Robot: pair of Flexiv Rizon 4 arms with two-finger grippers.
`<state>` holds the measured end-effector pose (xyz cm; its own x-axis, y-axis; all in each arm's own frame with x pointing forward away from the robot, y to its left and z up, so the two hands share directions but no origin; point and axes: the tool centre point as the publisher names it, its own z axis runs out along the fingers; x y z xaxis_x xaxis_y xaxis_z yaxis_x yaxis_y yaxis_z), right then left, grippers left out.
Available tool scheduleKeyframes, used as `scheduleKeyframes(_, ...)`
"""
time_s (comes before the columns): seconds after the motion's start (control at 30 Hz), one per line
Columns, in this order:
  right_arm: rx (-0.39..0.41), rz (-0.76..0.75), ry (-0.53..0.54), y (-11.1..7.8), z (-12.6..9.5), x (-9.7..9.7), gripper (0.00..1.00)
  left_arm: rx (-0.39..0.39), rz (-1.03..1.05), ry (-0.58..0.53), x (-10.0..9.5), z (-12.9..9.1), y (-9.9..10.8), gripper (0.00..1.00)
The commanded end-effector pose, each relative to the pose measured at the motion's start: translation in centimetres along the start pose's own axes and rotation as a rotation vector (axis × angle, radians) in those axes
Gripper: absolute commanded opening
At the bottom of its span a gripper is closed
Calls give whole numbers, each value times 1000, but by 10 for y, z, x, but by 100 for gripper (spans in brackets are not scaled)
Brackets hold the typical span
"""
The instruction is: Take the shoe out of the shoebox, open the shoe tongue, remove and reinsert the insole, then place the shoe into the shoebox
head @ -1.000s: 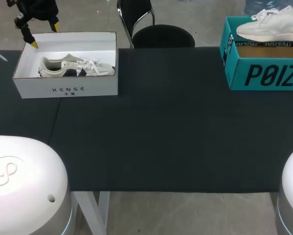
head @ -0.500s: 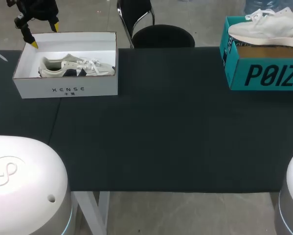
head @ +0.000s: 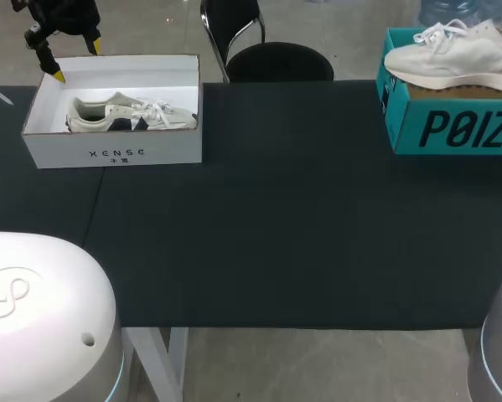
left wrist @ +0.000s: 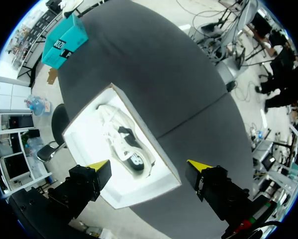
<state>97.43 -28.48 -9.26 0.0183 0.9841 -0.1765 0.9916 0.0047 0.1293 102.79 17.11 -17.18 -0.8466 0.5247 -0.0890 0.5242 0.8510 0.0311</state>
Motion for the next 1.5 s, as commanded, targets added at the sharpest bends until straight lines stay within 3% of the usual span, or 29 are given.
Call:
scheduleKeyframes(0.03,-555,1,0,-6,0,0,0,-2,0,0,1,0,0,100)
scheduleKeyframes(0.33,-555,1,0,-6,0,0,0,-2,0,0,1,0,0,100)
scheduleKeyframes(0.6,-603,95,22,-62,-20,38,0,-2,0,0,1,0,0,100)
scheduleKeyframes(1.07,-656,27,-50,-138,-46,104,0,-2,0,0,1,0,0,100)
scheduleKeyframes(1.27,-665,-5,-78,-164,-33,139,0,-2,0,0,1,0,0,100)
scheduleKeyframes(1.5,-691,-86,-70,-182,-1,183,0,-2,0,0,1,0,0,100)
